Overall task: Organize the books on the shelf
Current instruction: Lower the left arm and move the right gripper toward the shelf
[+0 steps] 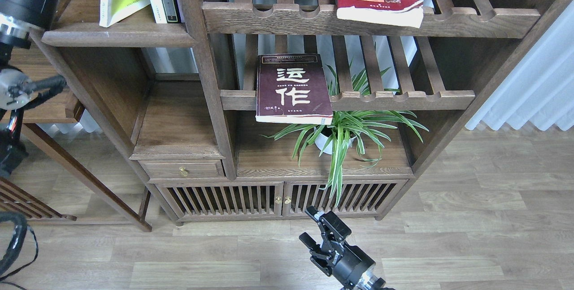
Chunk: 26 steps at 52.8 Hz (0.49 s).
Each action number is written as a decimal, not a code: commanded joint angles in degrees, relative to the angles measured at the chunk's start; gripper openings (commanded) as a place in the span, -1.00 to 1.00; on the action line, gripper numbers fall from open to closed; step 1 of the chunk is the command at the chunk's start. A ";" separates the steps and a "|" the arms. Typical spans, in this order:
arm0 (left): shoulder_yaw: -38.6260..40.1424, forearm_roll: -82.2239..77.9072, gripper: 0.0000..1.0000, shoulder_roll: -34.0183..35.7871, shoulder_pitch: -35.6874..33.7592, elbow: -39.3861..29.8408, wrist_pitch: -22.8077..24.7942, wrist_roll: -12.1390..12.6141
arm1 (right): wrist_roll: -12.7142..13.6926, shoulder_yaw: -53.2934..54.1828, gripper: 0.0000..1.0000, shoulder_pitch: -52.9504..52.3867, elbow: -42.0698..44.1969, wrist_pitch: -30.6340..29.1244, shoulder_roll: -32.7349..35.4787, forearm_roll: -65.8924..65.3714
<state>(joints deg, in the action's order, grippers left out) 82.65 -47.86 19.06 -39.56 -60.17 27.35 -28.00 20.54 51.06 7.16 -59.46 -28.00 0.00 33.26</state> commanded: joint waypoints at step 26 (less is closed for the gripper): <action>0.93 15.43 1.00 -3.06 19.95 -17.78 0.65 0.00 | -0.07 0.35 1.00 2.95 -2.94 0.00 0.00 -0.12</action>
<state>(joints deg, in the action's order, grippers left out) 84.49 -33.63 17.25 -21.48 -77.79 27.99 -28.00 20.48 51.48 10.27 -62.05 -28.00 0.00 33.13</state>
